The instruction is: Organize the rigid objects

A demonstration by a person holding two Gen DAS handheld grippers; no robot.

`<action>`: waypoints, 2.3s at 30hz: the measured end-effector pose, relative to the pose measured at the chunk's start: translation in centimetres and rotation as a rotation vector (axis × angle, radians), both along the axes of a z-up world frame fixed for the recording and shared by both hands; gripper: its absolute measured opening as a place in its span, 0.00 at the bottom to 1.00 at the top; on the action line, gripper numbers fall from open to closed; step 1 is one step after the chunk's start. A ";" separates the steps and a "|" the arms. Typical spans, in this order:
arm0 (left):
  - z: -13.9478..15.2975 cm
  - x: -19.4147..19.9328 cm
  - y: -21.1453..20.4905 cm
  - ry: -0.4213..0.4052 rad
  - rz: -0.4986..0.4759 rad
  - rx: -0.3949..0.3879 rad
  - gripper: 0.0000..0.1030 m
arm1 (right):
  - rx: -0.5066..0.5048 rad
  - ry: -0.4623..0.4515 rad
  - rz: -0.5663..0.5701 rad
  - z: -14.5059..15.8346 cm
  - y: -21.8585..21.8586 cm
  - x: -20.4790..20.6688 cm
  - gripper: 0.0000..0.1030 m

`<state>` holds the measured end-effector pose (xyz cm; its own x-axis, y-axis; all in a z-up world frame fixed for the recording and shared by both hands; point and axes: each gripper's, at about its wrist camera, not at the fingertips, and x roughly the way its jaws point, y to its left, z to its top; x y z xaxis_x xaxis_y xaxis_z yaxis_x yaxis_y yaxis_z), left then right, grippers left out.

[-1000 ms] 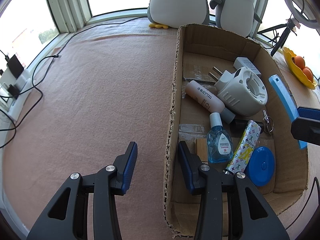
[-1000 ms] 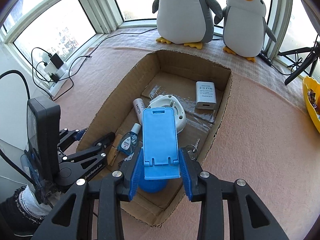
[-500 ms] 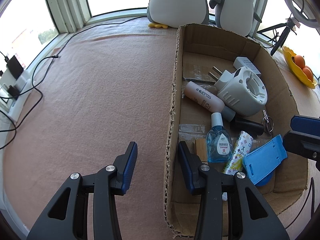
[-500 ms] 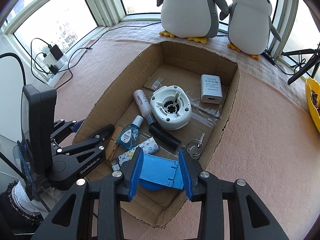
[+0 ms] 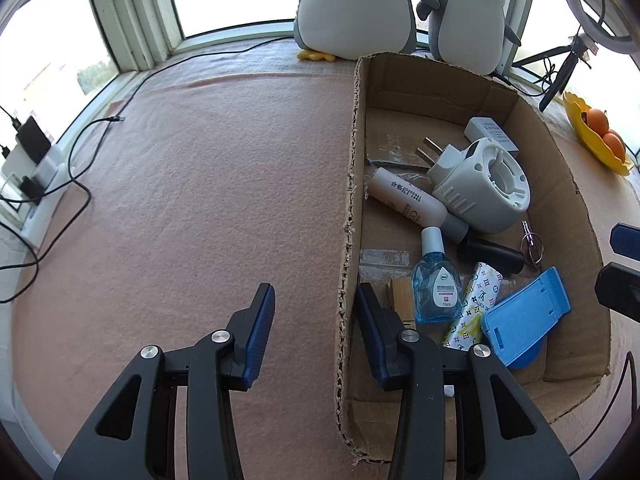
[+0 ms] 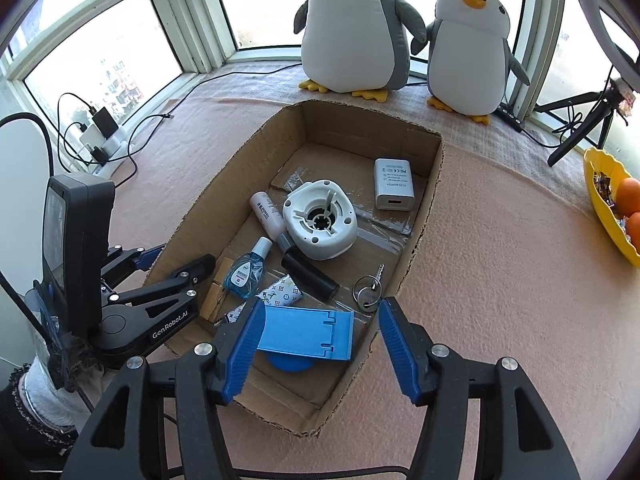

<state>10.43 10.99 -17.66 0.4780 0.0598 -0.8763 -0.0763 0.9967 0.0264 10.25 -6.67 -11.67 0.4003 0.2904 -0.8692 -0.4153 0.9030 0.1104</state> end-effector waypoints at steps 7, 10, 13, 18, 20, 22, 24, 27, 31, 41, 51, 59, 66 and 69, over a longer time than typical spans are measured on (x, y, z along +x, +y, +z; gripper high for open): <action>2.4 -0.9 0.1 -0.045 0.002 -0.001 0.40 | 0.019 -0.042 -0.060 1.6 -1.7 -0.8 0.54; 3.7 -1.5 -0.2 -0.063 -0.011 -0.014 0.40 | 0.009 -0.058 -0.078 2.0 -2.1 -1.2 0.54; 4.9 -2.1 -0.7 -0.084 -0.032 -0.015 0.42 | 0.003 -0.076 -0.097 2.4 -2.4 -1.8 0.54; 7.0 -3.3 -1.6 -0.124 -0.062 -0.014 0.47 | 0.003 -0.110 -0.138 3.5 -3.4 -2.7 0.57; 7.7 -3.7 -2.0 -0.139 -0.071 -0.010 0.52 | 0.006 -0.123 -0.160 4.0 -3.9 -3.1 0.64; 8.4 -4.1 -2.2 -0.154 -0.076 -0.010 0.55 | 0.019 -0.131 -0.182 4.4 -4.4 -3.4 0.67; 9.1 -4.4 -2.6 -0.169 -0.084 -0.004 0.55 | 0.022 -0.136 -0.199 4.7 -4.8 -3.8 0.70; 9.9 -5.0 -3.1 -0.190 -0.100 0.007 0.64 | 0.021 -0.138 -0.223 4.9 -5.5 -4.4 0.77; 10.9 -5.7 -3.7 -0.212 -0.116 0.003 0.65 | 0.036 -0.140 -0.255 5.2 -6.4 -5.2 0.78; 12.3 -6.7 -4.7 -0.224 -0.136 -0.007 0.71 | 0.008 -0.218 -0.307 7.4 -7.4 -6.9 0.78; 13.8 -7.2 -4.6 -0.267 -0.122 -0.004 0.71 | 0.006 -0.254 -0.310 8.4 -7.3 -7.4 0.79; 13.8 -7.1 -4.6 -0.262 -0.119 -0.013 0.71 | 0.005 -0.244 -0.308 8.2 -7.3 -7.2 0.79; 13.8 -7.1 -4.5 -0.263 -0.116 -0.014 0.71 | -0.003 -0.238 -0.306 7.9 -7.1 -7.1 0.79; 13.8 -7.1 -4.5 -0.261 -0.116 -0.016 0.71 | -0.005 -0.238 -0.306 7.9 -7.1 -7.1 0.79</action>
<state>3.37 6.50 -3.83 0.6904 -0.0211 -0.7231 0.0363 0.9993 0.0055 3.16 -13.73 -3.72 0.6585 0.1227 -0.7425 -0.1405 0.9893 0.0388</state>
